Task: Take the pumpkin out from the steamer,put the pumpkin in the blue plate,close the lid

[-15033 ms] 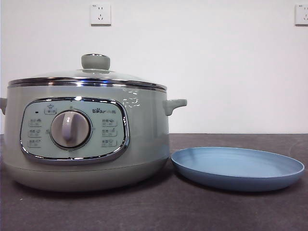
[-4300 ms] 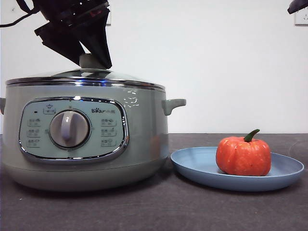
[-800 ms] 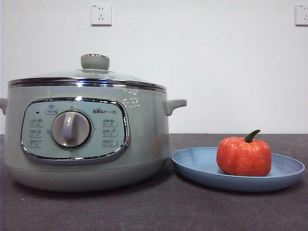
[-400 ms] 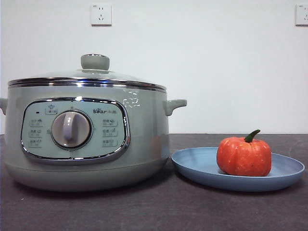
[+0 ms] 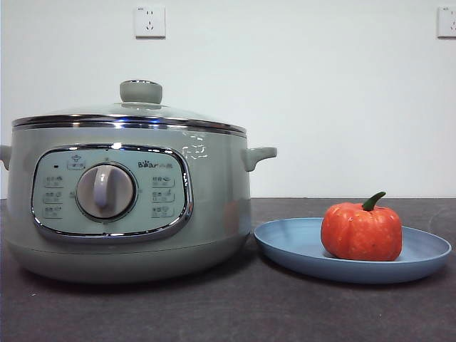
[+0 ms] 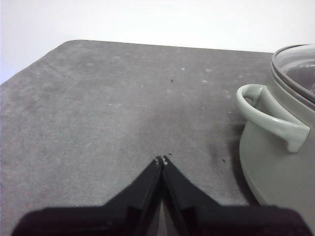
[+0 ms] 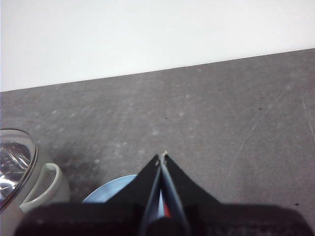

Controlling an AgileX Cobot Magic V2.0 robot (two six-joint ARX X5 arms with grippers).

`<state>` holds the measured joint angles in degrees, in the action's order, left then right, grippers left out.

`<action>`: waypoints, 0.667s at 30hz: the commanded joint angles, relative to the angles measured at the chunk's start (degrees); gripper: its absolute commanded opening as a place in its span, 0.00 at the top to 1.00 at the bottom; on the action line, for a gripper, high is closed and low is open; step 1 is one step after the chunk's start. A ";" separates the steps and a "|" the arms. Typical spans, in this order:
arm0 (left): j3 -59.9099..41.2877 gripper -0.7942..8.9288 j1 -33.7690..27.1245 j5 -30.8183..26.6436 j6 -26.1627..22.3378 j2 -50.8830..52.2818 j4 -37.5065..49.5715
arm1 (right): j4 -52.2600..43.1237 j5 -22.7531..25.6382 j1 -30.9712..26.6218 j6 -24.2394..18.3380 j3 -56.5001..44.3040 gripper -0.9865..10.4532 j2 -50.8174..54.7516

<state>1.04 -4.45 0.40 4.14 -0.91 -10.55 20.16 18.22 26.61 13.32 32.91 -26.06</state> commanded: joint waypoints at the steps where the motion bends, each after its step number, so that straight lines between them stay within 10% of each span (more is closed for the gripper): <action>1: -0.87 0.92 -0.13 -0.15 0.37 0.09 0.13 | -0.13 0.15 0.09 0.57 -0.22 0.91 0.09; 15: -0.87 0.92 -0.13 -0.15 0.39 0.09 0.11 | -0.13 0.15 0.09 0.42 -0.22 0.91 0.09; 20: -0.87 0.92 -0.13 -0.15 0.37 0.09 0.13 | 4.70 0.17 -1.14 -7.58 -0.42 0.91 2.67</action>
<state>1.04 -4.45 0.40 4.14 -0.91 -10.57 24.36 18.15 26.20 8.71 32.88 -24.62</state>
